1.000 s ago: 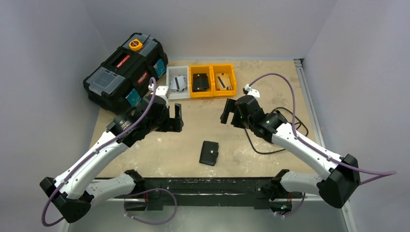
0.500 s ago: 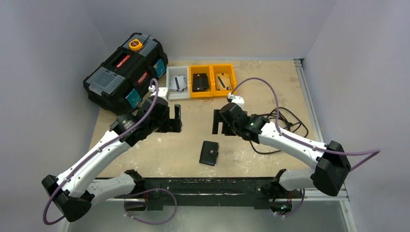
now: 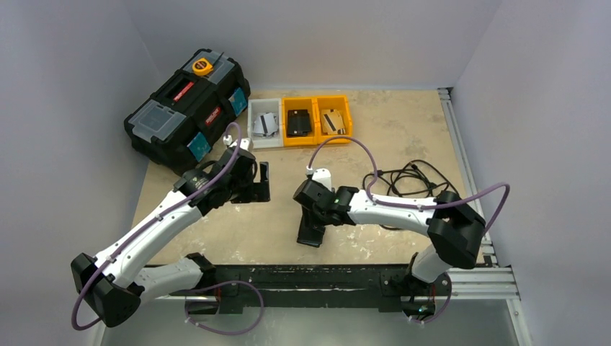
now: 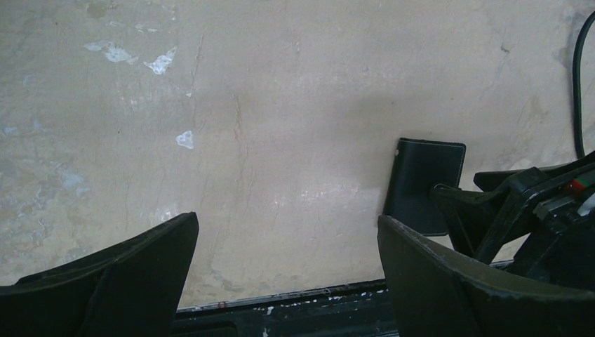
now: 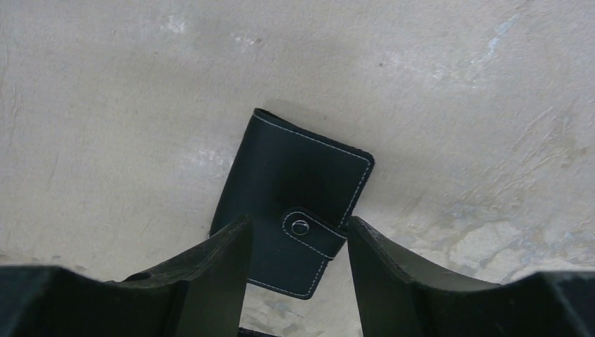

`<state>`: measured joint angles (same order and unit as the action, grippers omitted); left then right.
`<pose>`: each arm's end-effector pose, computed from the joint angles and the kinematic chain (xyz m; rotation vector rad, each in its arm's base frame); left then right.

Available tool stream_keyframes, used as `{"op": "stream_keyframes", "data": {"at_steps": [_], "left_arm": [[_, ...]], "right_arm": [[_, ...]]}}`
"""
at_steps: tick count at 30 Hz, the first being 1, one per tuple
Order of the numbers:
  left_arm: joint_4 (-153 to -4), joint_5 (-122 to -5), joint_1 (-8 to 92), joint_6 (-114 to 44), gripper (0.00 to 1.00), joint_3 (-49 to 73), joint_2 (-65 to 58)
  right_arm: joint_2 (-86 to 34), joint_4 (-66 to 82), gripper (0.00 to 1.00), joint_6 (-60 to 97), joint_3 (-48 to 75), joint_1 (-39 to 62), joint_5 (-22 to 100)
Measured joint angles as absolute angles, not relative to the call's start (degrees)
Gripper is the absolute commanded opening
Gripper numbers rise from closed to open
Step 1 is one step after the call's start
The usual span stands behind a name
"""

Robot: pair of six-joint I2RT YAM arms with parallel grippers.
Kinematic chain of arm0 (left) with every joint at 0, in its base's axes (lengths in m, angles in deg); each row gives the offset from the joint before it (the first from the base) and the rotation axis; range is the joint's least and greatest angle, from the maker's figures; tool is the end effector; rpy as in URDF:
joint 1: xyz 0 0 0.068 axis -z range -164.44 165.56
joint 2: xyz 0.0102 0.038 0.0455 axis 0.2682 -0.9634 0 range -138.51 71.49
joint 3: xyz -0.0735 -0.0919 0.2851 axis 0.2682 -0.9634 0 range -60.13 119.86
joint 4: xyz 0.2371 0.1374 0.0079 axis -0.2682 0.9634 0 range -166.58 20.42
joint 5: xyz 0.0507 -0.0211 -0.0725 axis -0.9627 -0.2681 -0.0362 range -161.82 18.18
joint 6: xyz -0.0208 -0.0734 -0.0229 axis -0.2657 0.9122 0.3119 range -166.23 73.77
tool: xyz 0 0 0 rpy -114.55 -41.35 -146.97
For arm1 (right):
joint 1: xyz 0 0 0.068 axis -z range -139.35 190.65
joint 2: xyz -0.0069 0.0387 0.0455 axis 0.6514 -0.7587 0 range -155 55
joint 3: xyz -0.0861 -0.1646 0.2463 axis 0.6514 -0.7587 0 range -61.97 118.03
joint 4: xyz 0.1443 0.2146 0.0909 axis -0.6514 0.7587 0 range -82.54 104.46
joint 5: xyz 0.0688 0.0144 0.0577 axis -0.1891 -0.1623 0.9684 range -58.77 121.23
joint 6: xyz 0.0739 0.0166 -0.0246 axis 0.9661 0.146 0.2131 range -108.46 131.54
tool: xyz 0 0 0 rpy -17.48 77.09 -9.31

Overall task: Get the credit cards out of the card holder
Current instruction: Open the card holder at the center of the board.

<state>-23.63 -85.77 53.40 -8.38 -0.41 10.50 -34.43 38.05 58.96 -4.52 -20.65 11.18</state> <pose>0.1808 -0.1196 0.3167 -0.0989 2.4928 -0.2530 0.1799 0.2797 0.2053 -0.2007 2.5680 0.2453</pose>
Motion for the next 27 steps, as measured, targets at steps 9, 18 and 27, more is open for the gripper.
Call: {"op": "stream_keyframes", "data": {"at_steps": [9, 18, 27], "left_arm": [[-23.76, -83.94, 52.68, -7.73, 1.0, -2.12, 10.5], [-24.33, -82.1, 52.55, -7.71, 1.0, -3.71, 10.54], [-26.66, -79.28, 52.33, -7.2, 0.99, -5.53, 10.45]], "right_arm": [[-38.45, 39.44, 0.28, 61.1, -1.55, -24.32, 9.89], [-41.25, 41.61, 0.3, 63.0, -1.53, -24.37, 9.26], [-40.83, 40.38, 0.15, 64.05, -2.73, -24.32, 9.26]]}}
